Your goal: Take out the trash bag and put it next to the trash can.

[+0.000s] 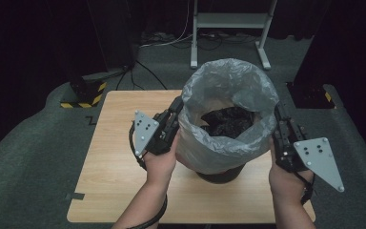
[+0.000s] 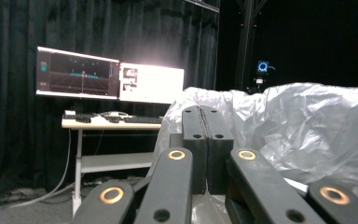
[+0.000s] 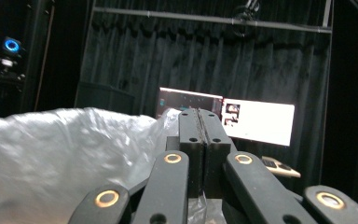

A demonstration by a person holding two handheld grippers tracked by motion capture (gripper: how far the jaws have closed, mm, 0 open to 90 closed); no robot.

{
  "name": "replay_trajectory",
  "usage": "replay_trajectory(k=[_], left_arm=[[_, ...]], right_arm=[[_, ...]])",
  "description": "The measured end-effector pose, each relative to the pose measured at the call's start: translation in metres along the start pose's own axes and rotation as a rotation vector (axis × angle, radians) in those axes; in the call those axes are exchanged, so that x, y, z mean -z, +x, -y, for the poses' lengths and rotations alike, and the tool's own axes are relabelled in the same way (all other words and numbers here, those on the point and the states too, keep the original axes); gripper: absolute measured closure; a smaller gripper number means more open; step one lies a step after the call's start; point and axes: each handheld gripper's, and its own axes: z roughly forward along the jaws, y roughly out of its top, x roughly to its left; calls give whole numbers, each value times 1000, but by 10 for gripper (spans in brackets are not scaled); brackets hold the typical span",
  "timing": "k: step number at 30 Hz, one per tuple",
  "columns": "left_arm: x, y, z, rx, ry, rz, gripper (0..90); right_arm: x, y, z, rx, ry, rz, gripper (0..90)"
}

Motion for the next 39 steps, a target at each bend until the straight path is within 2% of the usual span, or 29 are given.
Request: replay_trajectory(k=[3,6,8,9,10,11,12,14,15,16,18,19,20,22,23,24,25,27,31,33,39], left_arm=[[0,0,4,1,8,3,890],[1,-2,8,-8,18,9,890],[1,-2,9,-11,19,11,890],[3,-2,11,-16,22,13,890],[3,-2,12,-14,23,14,890],[3,-2,12,-14,23,14,891],[5,-1,15,-17,30,14,890],[6,0,18,-12,36,13,890],[6,0,18,-12,36,13,891],[7,2,21,-10,42,16,891],[8,3,22,-11,47,17,891],[8,3,23,-12,48,17,891],[10,5,25,-7,51,18,891],[11,6,27,-4,56,21,891],[11,6,27,-4,56,21,891],[13,7,28,2,58,21,890],[13,7,28,2,58,21,890],[14,9,31,12,63,27,891],[15,10,33,19,67,36,891],[15,12,34,27,77,44,890],[18,16,34,42,92,44,889]], right_arm=[[3,8,-3,-8,-23,-10,898],[5,28,-9,-22,-41,-44,899],[5,33,-10,-27,-42,-57,899],[4,45,-12,-31,-37,-86,899],[3,51,-12,-29,-37,-100,899],[3,51,-12,-29,-37,-100,899],[2,63,-11,-28,-30,-127,899],[1,76,-9,-24,-25,-147,900],[1,76,-9,-24,-25,-147,900],[0,87,-6,-24,-15,-171,900],[-2,98,-2,-24,1,-194,900],[-2,98,-2,-24,1,-194,900],[-3,109,3,-6,17,-216,900],[-2,118,7,14,28,-237,900],[-2,118,7,14,28,-237,900],[-2,127,12,38,40,-259,900],[-2,127,12,38,40,-259,900],[0,139,18,68,56,-287,900],[3,149,26,90,68,-311,900],[4,158,36,108,87,-330,900],[4,164,52,113,128,-341,900]])
